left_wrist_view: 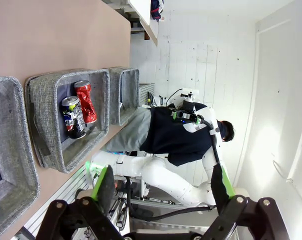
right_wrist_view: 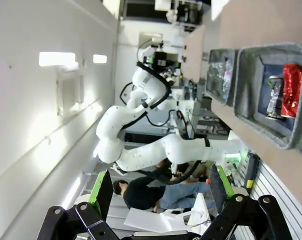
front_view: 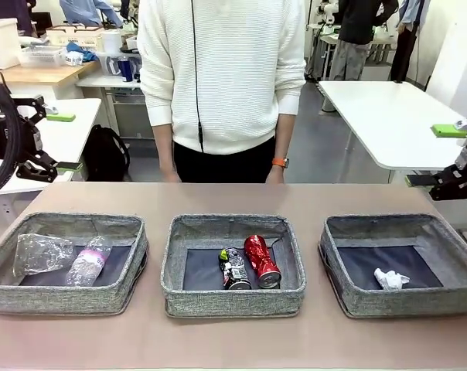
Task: Sort the waste into the appropriate baskets.
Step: Place the picked waste into the Fabric basket indicated by the person.
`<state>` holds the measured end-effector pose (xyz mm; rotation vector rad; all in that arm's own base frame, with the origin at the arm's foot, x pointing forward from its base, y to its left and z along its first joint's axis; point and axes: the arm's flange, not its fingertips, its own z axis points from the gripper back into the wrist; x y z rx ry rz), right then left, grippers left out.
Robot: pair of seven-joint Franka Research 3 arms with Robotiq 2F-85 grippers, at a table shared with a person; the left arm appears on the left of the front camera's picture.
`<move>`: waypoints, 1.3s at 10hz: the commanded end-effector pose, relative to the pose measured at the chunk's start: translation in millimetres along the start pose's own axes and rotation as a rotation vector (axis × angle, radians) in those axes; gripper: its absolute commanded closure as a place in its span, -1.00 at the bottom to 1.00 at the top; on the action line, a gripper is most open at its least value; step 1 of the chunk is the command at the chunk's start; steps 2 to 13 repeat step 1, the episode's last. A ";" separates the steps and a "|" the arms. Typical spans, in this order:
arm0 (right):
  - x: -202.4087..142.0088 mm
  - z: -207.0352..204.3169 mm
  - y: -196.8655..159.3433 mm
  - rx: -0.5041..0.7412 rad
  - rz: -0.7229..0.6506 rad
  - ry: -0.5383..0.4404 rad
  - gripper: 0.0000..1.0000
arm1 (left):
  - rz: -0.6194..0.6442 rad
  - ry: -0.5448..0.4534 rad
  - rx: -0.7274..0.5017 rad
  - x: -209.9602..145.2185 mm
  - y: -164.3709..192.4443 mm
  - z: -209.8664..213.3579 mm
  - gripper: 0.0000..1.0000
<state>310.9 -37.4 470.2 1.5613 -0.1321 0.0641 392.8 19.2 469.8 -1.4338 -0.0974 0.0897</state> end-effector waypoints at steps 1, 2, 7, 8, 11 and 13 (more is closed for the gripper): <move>0.4 -0.8 6.2 0.015 -0.022 -0.003 -1.00 | -0.003 -0.013 -0.010 -1.5 -2.2 -2.0 -1.00; 0.4 -0.8 6.2 0.015 -0.022 -0.003 -1.00 | -0.003 -0.013 -0.010 -1.5 -2.2 -2.0 -1.00; 0.4 -0.8 6.2 0.015 -0.022 -0.003 -1.00 | -0.003 -0.013 -0.010 -1.5 -2.2 -2.0 -1.00; 0.4 -0.8 6.2 0.015 -0.022 -0.003 -1.00 | -0.003 -0.013 -0.010 -1.5 -2.2 -2.0 -1.00; 0.4 -0.8 6.2 0.015 -0.022 -0.003 -1.00 | -0.003 -0.013 -0.010 -1.5 -2.2 -2.0 -1.00; 0.4 -0.8 6.2 0.015 -0.022 -0.003 -1.00 | -0.003 -0.013 -0.010 -1.5 -2.2 -2.0 -1.00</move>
